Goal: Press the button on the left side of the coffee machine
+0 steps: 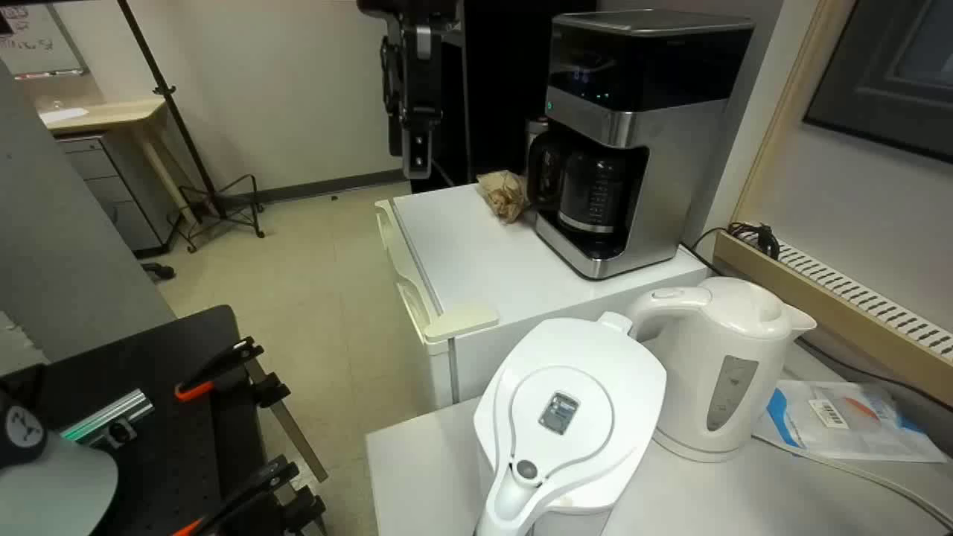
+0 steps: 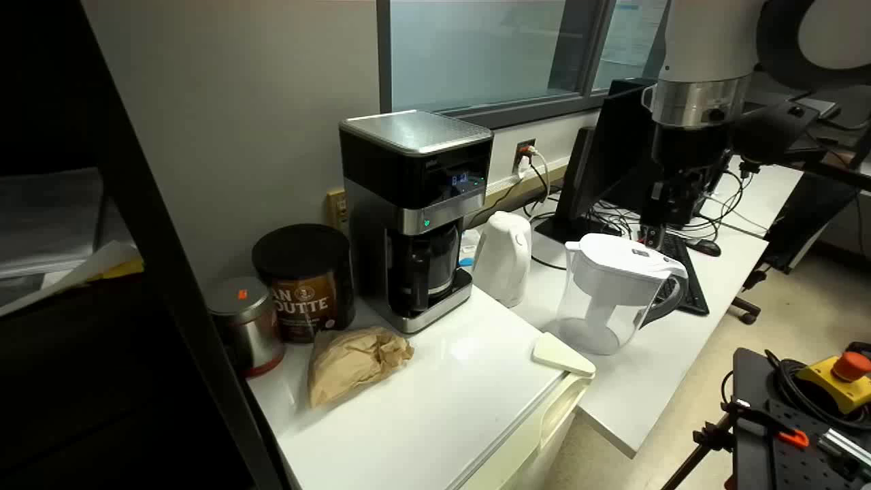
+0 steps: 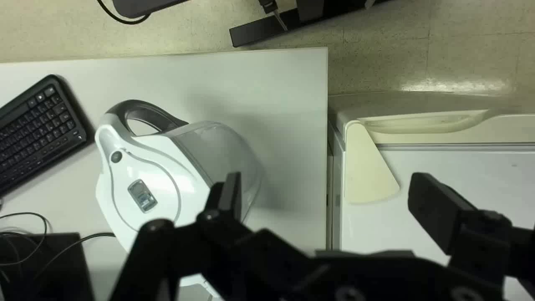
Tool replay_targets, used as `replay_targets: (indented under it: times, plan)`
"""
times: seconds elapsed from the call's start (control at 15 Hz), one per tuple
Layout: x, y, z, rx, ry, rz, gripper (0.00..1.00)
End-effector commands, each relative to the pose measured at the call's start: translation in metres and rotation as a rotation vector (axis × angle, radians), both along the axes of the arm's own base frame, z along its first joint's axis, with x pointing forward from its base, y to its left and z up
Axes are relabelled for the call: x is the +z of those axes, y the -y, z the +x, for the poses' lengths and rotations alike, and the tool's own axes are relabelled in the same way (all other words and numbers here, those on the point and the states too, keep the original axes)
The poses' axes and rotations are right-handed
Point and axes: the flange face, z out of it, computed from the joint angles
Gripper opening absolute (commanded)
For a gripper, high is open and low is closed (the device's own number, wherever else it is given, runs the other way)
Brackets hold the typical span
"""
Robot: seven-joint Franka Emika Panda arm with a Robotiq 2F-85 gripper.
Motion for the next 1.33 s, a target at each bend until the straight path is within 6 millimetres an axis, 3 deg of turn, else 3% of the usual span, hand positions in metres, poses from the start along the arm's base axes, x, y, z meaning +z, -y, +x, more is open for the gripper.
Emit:
replay_targets:
  times: [0.0,0.4,0.53,0.8,1.2,1.27]
  plan:
    - [0.000,0.000,0.000,0.000,0.000,0.000,1.00]
    - [0.000,0.000,0.000,0.000,0.000,0.000,1.00]
    - [-0.004,-0.007,0.008,0.027,-0.011,-0.040,1.00]
    - [-0.011,-0.033,0.029,0.165,-0.022,-0.133,1.00]
    - [-0.023,-0.093,0.063,0.429,-0.002,-0.301,1.00]
    - [-0.026,-0.105,0.068,0.476,0.009,-0.333,0.75]
